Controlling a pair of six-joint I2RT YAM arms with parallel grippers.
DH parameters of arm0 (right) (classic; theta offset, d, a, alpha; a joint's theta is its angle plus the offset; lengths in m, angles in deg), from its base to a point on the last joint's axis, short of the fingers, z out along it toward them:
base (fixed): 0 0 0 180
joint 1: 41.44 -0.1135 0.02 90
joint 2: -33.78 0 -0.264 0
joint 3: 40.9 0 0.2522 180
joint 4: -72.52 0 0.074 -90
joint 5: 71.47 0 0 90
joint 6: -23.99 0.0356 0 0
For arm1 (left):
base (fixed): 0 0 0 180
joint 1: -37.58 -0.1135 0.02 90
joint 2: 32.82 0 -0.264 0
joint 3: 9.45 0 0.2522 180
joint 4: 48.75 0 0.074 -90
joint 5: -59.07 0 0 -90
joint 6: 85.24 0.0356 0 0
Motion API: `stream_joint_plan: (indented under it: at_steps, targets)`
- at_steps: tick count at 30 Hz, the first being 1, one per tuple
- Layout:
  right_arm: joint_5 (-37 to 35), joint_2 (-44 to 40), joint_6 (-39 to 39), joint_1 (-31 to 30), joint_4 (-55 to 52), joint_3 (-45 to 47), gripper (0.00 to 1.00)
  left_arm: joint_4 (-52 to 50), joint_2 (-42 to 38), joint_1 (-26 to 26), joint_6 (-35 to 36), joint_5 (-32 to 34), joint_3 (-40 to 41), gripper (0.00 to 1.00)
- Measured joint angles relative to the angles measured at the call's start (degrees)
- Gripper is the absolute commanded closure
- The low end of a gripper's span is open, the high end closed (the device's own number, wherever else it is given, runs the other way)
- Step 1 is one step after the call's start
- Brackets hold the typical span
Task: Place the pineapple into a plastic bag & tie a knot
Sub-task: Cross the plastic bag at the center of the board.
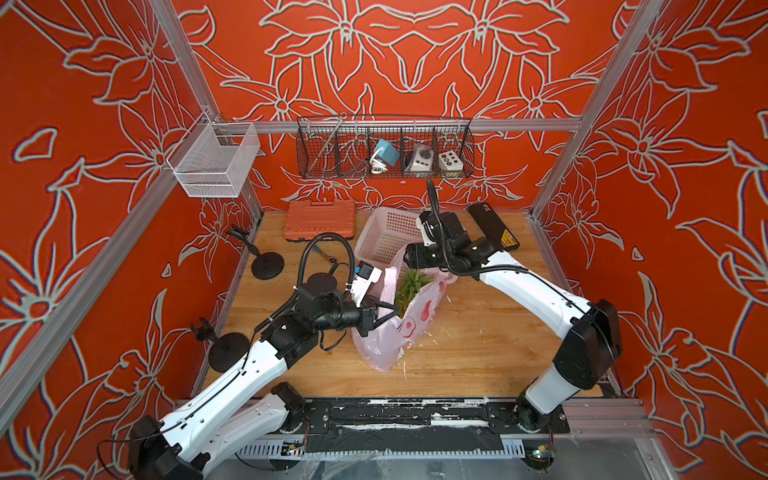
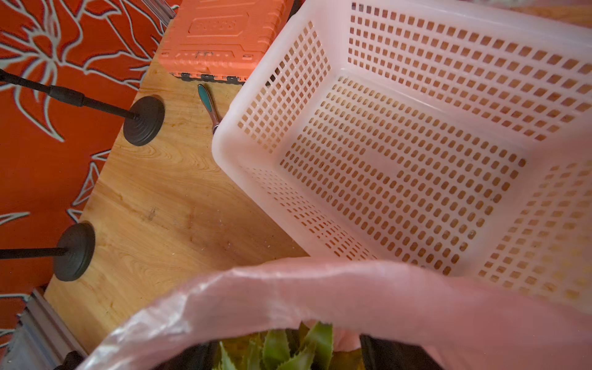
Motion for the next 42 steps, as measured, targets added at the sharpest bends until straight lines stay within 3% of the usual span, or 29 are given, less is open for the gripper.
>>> stream_joint_plan:
  at_steps: [5,8,10,11,16,20,27,36,37,39,42]
  targets:
    - [-0.2,3.3,1.9,0.1,4.0,0.0,0.56,0.0,0.1,0.0,0.0,0.0,0.0,1.00]
    - [-1.6,5.0,3.0,0.2,5.5,0.0,0.78,0.0,0.2,0.0,0.0,0.0,0.0,1.00]
    - [-2.6,5.3,3.5,0.3,6.0,-0.1,0.98,0.0,0.2,0.0,0.0,0.0,0.0,1.00]
    - [-2.9,5.3,3.3,0.5,6.2,-0.1,1.00,0.0,0.2,0.0,0.0,0.1,0.0,1.00]
    - [-2.4,3.4,1.8,1.3,4.5,-1.9,1.00,-2.3,-0.3,0.0,0.6,1.7,-1.1,1.00]
    - [1.2,-0.8,-3.3,2.5,-4.3,-8.9,1.00,-8.7,-0.4,0.0,3.5,4.0,-7.4,1.00]
    - [13.7,-6.8,-12.2,4.2,-23.5,-23.5,1.00,-18.9,2.1,-0.8,10.2,10.7,-17.8,1.00]
    - [34.0,-6.2,-13.0,9.6,-31.6,-20.8,1.00,-23.8,5.4,-3.8,12.1,12.3,-20.3,1.00]
    - [34.4,-6.1,-13.1,10.0,-31.5,-19.9,0.94,-23.7,5.5,-3.8,12.0,12.0,-20.3,1.00]
    - [34.5,-6.1,-12.9,10.5,-31.4,-18.1,0.62,-23.3,5.5,-3.8,12.0,11.6,-20.3,1.00]
    - [33.5,-6.1,-12.8,10.6,-31.1,-16.2,0.34,-22.4,5.9,-3.8,11.9,11.0,-20.3,1.00]
